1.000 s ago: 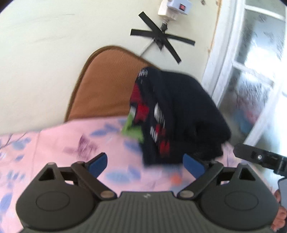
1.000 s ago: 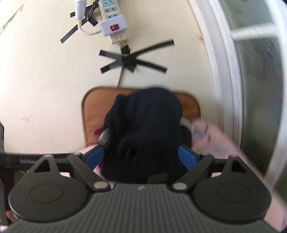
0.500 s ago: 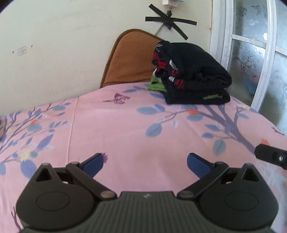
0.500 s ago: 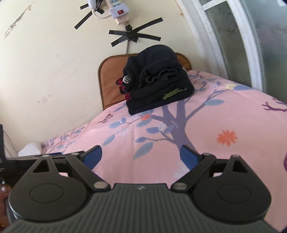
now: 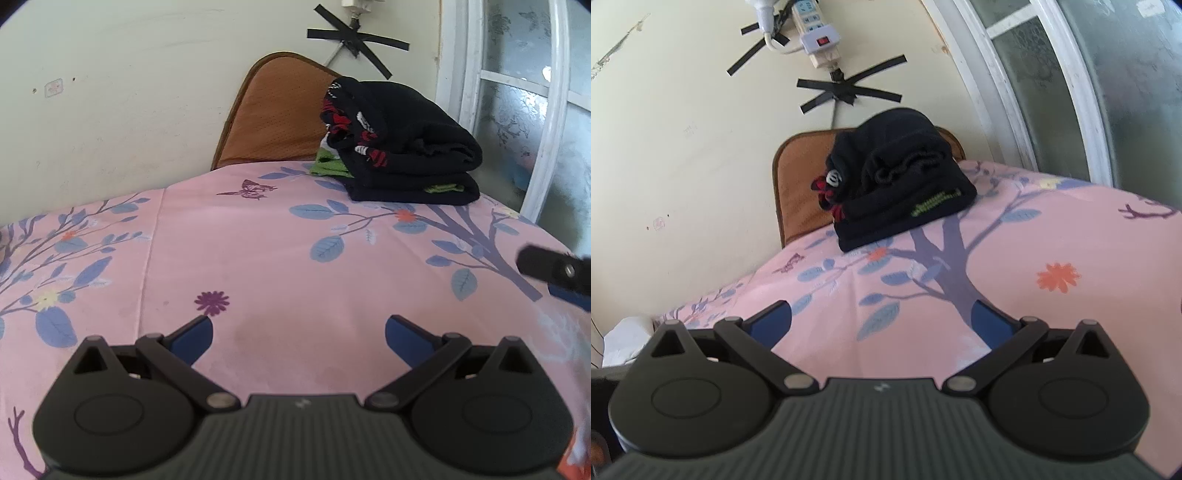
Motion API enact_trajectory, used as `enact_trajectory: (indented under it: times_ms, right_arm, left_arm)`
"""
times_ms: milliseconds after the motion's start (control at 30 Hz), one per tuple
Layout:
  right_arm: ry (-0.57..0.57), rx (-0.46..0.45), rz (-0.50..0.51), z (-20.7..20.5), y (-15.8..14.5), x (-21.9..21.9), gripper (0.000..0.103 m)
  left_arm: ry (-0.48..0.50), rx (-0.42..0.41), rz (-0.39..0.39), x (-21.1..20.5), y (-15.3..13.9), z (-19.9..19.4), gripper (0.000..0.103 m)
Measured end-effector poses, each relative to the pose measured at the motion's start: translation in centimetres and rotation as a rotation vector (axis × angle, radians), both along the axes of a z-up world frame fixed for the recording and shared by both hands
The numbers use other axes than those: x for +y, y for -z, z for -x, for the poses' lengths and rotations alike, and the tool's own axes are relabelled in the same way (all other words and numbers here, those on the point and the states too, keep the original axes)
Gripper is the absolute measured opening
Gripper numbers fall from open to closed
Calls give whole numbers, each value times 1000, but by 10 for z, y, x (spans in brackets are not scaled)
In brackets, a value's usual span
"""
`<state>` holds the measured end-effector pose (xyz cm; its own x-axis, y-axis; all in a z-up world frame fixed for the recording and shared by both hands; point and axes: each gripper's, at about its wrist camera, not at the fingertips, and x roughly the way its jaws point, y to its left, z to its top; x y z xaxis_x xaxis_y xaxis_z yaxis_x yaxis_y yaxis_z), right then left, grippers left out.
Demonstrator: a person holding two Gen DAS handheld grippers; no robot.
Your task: Fold small clothes
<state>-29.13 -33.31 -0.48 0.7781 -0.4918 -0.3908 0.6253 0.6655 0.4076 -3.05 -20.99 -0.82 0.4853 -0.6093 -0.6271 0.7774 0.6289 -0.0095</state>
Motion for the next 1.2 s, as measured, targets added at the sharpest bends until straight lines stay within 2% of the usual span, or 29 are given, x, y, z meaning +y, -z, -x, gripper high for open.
enact_trajectory:
  times_ms: [167,333,533,933,1200]
  right_arm:
    - [13,20,-5,-7,6,-2,103]
    - [28,-21,-28,1,7,-2,103]
    - [-5,-28,-2,2,5,5,103]
    - [-8,-58,-14,6,5,4,103]
    - [-17,-63,-14,6,4,4,103]
  left_arm:
    - [18,17,-63,-7,5,2,103]
    - [15,1,-52,-4,5,5,103]
    - [1,-3,-49,-2,4,5,103]
    - [23,-93,-71,-3,3,18,103]
    - [24,-84,-73,-3,3,17,103]
